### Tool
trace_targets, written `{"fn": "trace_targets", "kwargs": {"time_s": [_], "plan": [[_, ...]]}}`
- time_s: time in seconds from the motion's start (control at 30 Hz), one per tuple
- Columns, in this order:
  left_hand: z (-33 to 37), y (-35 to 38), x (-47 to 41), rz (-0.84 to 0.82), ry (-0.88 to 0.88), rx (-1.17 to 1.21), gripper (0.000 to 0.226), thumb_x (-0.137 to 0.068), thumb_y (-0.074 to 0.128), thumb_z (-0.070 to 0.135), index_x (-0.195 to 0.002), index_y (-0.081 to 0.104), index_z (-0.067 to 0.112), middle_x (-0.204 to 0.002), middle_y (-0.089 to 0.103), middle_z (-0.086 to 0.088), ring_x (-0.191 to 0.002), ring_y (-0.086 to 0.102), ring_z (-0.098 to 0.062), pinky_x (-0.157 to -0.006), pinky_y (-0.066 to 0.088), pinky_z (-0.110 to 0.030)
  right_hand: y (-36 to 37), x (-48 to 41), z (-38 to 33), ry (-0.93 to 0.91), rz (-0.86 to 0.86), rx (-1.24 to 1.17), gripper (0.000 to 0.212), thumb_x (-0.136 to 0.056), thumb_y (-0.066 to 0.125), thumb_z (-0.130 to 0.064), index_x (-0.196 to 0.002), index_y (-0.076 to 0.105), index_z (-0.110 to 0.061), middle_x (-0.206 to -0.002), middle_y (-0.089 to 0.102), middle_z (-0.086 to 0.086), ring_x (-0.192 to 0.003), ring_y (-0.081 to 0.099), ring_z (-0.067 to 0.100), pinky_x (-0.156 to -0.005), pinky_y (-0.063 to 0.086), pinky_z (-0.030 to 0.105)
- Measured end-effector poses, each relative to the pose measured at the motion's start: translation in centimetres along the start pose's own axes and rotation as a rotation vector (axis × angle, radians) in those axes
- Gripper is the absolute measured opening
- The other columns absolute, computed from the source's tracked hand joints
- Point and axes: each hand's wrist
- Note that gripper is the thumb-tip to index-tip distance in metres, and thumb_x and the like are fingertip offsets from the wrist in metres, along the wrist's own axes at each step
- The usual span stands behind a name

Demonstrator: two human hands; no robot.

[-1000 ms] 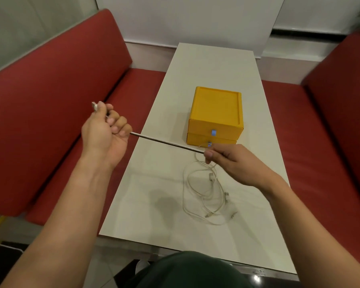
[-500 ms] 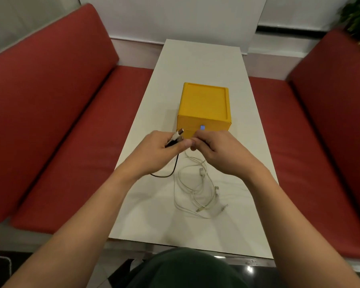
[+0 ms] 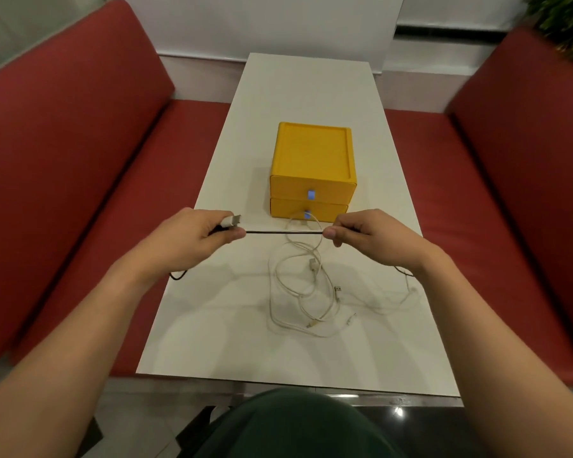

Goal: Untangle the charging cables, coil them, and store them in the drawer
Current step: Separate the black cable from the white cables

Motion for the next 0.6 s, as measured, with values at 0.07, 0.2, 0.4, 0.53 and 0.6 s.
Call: {"fn": "trace_targets", "kwargs": {"time_s": [0.07,0.2,0.4,0.53,0.6], "plan": [[-1.1,-0.6,0.1,0.047,-0.009,-0.030,0.046,-0.101,0.061,0.043,-0.066,0.039,0.022,-0.054,0.035,0.007,-0.049,0.031,-0.011,-0.054,0.030,-0.034,-0.4,0.2,0.9,0.009,0.012,0.007,0.038,-0.100,0.055,-0.054,-0.081,0.069,-0.024,-0.059,0.055,-0.009,-0.051,0.044,0.005,-0.052,0.035,0.019],[-3.4,-1.9,0.9,0.103,-0.058,-0.025,0.043,-0.100,0.062,0.041,-0.065,0.043,0.025,-0.051,0.033,0.010,-0.047,0.030,-0.010,-0.053,0.030,-0.032,-2.1,1.4,3.0,0.084,0.019,0.027,0.040,-0.100,0.056,-0.056,-0.080,0.069,-0.024,-0.059,0.049,-0.006,-0.049,0.039,0.006,-0.049,0.033,0.017],[-5.4,-0.8,2.1,0.073,-0.112,-0.044,0.042,-0.099,0.063,0.045,-0.064,0.046,0.028,-0.050,0.033,0.010,-0.047,0.030,-0.010,-0.052,0.035,-0.041,-2.9,4.0,6.8,0.233,0.033,-0.004,0.054,-0.094,0.063,-0.058,-0.071,0.062,-0.010,-0.050,0.041,-0.015,-0.049,0.034,0.007,-0.049,0.029,0.018],[-4.8,1.7,2.0,-0.057,-0.127,-0.114,0.040,-0.097,0.061,0.051,-0.072,0.057,0.020,-0.048,0.043,0.009,-0.045,0.041,-0.010,-0.053,0.038,-0.034,-1.4,5.3,10.0,0.370,-0.137,0.055,0.054,-0.095,0.060,-0.061,-0.071,0.064,-0.013,-0.054,0.043,-0.013,-0.049,0.037,0.005,-0.056,0.032,0.022],[-4.3,3.6,2.2,-0.125,-0.116,-0.163,0.039,-0.097,0.059,0.055,-0.074,0.060,0.024,-0.054,0.054,0.013,-0.053,0.051,-0.007,-0.055,0.038,-0.032,0.3,5.8,11.5,0.412,-0.273,0.128,0.045,-0.098,0.059,-0.056,-0.074,0.070,-0.020,-0.056,0.053,-0.015,-0.053,0.048,0.000,-0.057,0.035,0.019]]}}
Point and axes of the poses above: each hand's wrist, its own x-axis away from the middle knuckle, its own y-axis out of the palm, z = x × y
